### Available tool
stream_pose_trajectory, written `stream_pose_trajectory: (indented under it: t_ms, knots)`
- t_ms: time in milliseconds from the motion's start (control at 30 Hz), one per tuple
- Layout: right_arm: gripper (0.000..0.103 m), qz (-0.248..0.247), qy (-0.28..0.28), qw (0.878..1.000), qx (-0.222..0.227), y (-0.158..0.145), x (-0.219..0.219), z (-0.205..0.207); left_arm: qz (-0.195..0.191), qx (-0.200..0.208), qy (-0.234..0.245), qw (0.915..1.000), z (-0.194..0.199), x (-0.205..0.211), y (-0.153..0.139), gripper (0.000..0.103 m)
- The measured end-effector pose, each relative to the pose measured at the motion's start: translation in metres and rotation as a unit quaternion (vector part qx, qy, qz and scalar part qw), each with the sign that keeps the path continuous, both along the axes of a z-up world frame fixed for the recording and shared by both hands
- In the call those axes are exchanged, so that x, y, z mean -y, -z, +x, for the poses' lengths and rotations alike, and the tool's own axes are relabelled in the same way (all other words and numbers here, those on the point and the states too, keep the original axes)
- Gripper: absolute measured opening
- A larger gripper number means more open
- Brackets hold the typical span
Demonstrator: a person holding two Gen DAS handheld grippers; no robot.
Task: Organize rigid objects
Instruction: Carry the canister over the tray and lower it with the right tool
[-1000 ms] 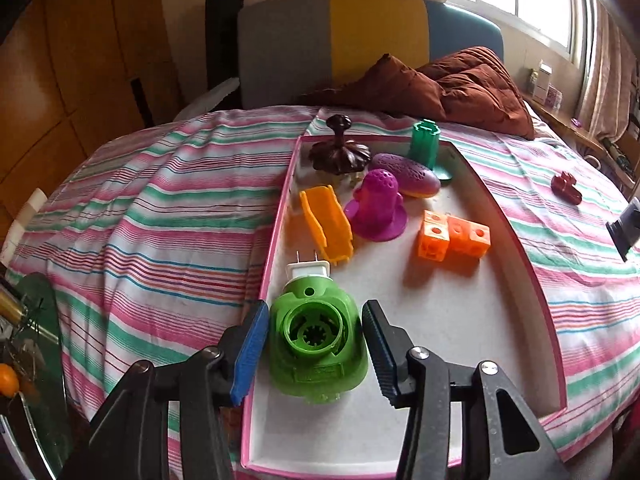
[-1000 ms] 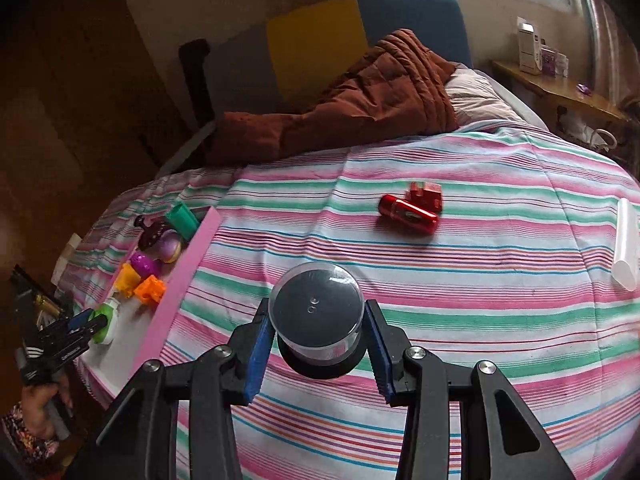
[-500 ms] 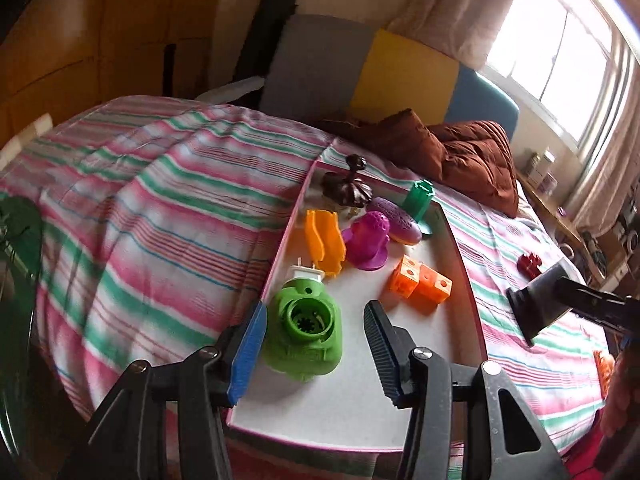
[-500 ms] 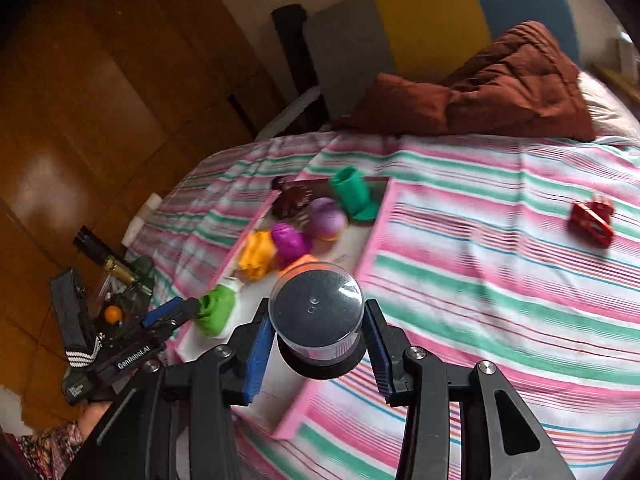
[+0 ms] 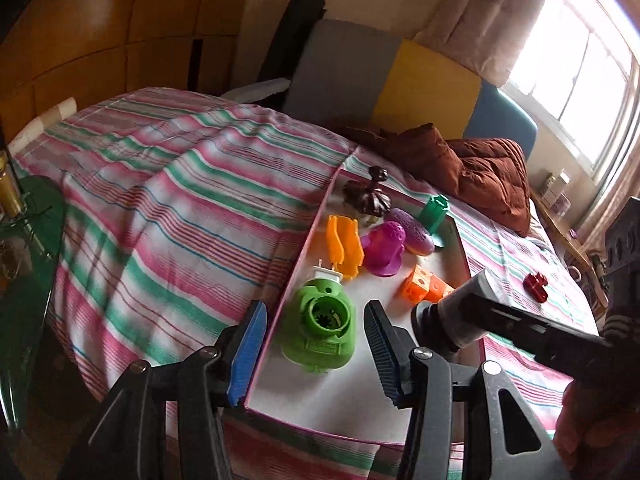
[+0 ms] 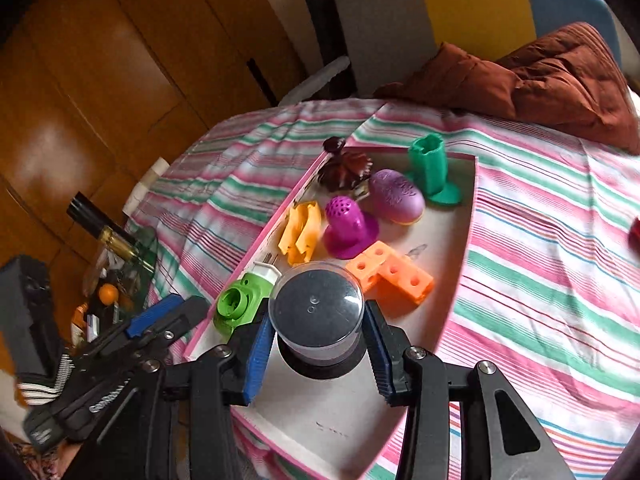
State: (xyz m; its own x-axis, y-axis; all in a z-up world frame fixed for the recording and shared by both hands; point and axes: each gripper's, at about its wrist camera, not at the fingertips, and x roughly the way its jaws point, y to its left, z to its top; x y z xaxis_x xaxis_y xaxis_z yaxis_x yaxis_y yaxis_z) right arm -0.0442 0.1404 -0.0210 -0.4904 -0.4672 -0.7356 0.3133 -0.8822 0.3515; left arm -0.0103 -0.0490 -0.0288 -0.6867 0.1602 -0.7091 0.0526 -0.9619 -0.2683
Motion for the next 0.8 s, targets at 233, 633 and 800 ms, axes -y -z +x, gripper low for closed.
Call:
stream_pose_trajectory:
  t_ms: [233, 633, 800]
  knots:
    - [0.044, 0.03, -0.017, 0.999, 0.001, 0.013, 0.03, -0.013, 0.013, 0.005, -0.015, 0.9998, 0.001, 0.008, 0.0, 0.051]
    - [0.044, 0.091, -0.003, 0.996, -0.027, 0.018, 0.052, -0.034, 0.015, 0.009, -0.019, 0.9997, 0.0, 0.009, -0.001, 0.051]
    - [0.052, 0.05, -0.002, 0.999, -0.013, 0.015, 0.038, -0.027, 0.015, 0.008, -0.019, 0.9997, 0.001, 0.009, 0.0, 0.051]
